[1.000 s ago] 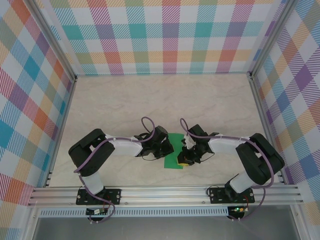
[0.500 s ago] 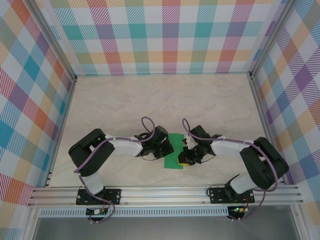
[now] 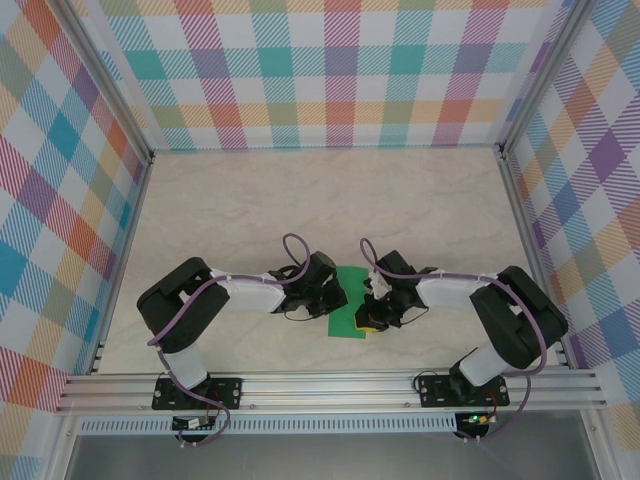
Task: Fold a paper plane with a square sheet of paper (pick it up from the middle)
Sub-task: Fold the triangle a second time at the center of the table.
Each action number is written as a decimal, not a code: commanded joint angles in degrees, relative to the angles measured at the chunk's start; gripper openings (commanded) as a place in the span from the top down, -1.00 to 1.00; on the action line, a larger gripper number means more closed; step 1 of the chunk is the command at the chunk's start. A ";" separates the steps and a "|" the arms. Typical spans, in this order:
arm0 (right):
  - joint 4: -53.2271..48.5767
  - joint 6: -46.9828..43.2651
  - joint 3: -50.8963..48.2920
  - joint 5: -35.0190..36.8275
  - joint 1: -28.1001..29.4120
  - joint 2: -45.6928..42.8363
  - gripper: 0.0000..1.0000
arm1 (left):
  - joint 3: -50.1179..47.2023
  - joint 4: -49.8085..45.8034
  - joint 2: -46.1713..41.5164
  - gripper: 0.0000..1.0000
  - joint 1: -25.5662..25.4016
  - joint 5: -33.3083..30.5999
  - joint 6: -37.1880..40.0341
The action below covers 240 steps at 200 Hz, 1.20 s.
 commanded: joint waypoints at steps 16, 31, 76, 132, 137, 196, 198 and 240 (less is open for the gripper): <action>-3.64 -1.37 -2.50 2.75 0.59 -3.57 0.75 | -0.74 -4.45 0.99 0.79 -0.64 -1.58 1.09; -2.25 -0.95 -3.48 0.21 0.67 -7.39 0.71 | -0.71 -4.47 0.92 0.79 -0.63 -1.57 1.09; -0.47 -1.80 -6.27 -0.56 0.73 -6.42 0.67 | -0.23 -4.57 1.17 0.79 -0.63 -1.42 1.16; -6.81 -1.10 -5.64 4.11 0.73 -8.14 0.73 | -0.15 -4.84 0.84 0.79 -0.66 -1.51 1.27; -7.33 -1.10 -5.57 4.38 0.73 -9.86 0.73 | -0.24 -4.81 0.83 0.79 -0.63 -1.47 1.33; 1.15 1.89 -2.34 -2.88 0.73 -12.20 0.73 | 0.12 -5.01 0.90 0.79 -0.63 -1.44 1.47; 1.31 1.91 -2.10 -2.75 0.73 -11.87 0.73 | 0.10 -4.96 0.85 0.79 -0.63 -1.43 1.45; -0.84 -0.44 -1.11 1.02 0.73 -3.73 0.76 | 0.36 -4.79 0.77 0.79 -0.67 -1.45 1.35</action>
